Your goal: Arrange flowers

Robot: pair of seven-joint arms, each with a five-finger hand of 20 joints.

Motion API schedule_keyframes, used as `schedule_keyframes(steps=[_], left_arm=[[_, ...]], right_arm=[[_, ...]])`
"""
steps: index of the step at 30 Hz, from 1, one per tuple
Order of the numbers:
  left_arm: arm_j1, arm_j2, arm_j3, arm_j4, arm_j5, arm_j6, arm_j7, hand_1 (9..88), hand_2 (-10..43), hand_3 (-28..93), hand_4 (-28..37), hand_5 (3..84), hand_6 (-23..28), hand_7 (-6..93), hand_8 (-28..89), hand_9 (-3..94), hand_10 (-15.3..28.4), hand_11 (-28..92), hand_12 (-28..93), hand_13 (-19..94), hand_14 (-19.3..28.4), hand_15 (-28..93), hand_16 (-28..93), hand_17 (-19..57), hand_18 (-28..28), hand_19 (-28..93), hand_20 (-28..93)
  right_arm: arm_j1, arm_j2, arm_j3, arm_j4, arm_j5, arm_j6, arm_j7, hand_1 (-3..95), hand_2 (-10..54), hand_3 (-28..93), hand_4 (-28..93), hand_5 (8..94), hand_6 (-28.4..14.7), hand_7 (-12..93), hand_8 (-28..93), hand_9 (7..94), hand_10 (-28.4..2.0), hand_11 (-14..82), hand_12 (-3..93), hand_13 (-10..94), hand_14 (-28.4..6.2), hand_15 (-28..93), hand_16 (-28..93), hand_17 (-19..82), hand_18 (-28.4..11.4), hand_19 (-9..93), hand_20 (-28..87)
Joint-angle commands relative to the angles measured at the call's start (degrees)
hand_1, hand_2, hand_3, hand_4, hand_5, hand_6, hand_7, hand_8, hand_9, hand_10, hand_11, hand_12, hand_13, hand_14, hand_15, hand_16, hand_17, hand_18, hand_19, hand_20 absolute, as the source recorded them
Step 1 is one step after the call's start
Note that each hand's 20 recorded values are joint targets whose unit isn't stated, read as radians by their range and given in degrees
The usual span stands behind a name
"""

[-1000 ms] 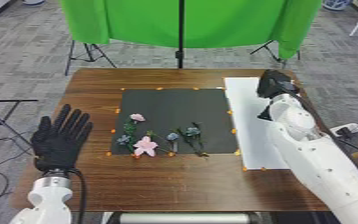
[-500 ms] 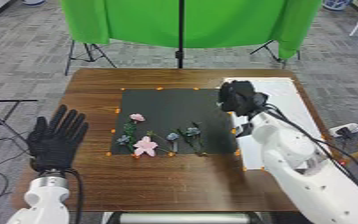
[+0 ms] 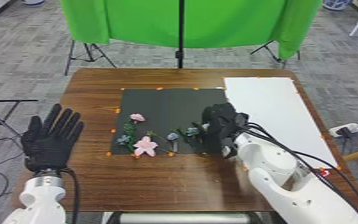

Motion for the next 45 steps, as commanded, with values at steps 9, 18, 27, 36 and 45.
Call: schedule_keyframes(steps=[9,18,27,36,45], left_arm=[[1.98,-0.40,-1.25,-0.35,-1.00,-1.27,0.66,25.4,9.3,79,-28.3,38.5,10.1,9.4,-9,30.9,16.6,15,8,21,16.5,26,-5,-9.6,13.4,28,9],[1.87,-0.18,-2.78,-0.15,-0.71,-1.94,1.01,25.3,9.3,79,-28.3,38.5,10.0,9.2,-9,31.0,16.4,15,8,21,16.5,26,-5,-9.6,13.4,28,9],[1.53,-0.03,-4.17,0.42,1.46,-3.77,-1.01,25.2,10.3,77,-28.3,37.6,9.3,7.9,-10,30.7,16.0,13,8,21,16.1,24,-5,-9.4,13.4,28,9],[-1.59,-0.49,-4.80,2.16,4.23,-5.00,-1.78,25.2,11.2,76,-28.3,37.1,8.9,7.2,-9,30.5,15.6,12,7,21,15.4,22,-5,-9.4,13.4,28,9],[-2.04,-1.09,-5.14,2.91,4.43,-6.44,-2.37,25.0,11.4,76,-28.3,36.1,8.5,6.1,-9,30.3,15.4,11,7,21,14.2,19,-5,-9.3,13.3,27,9]], right_arm=[[-2.52,0.96,2.39,-3.82,2.85,-4.99,0.80,47.0,-9.5,83,-28,60.4,-1.5,19,-15,63.7,-14.3,23.9,16.8,54,-11.6,51,18,25,-21.2,81,36],[-4.73,1.29,5.66,-7.12,10.43,0.06,6.79,42.3,-9.5,84,-28,48.9,-4.1,16,-14,53.6,-16.7,20.9,16.0,51,-13.3,54,16,25,-22.0,82,36],[-13.82,-5.82,24.66,-11.41,47.37,12.05,8.86,32.9,-6.6,86,-28,41.8,-7.1,15,-12,40.7,-20.1,14.6,13.7,39,-16.6,44,9,20,-21.8,74,30],[-20.94,-9.80,37.18,-9.90,78.60,16.24,-5.68,23.5,2.4,86,-28,43.9,-3.1,15,-13,36.3,-14.0,7.6,11.1,31,-15.0,16,18,12,-19.5,49,24],[-24.35,-12.47,41.77,-11.57,82.84,10.29,-7.59,16.0,5.0,83,-28,39.5,-1.1,11,-12,33.7,-12.0,3.3,8.6,26,-11.4,4,18,13,-14.4,26,18]])
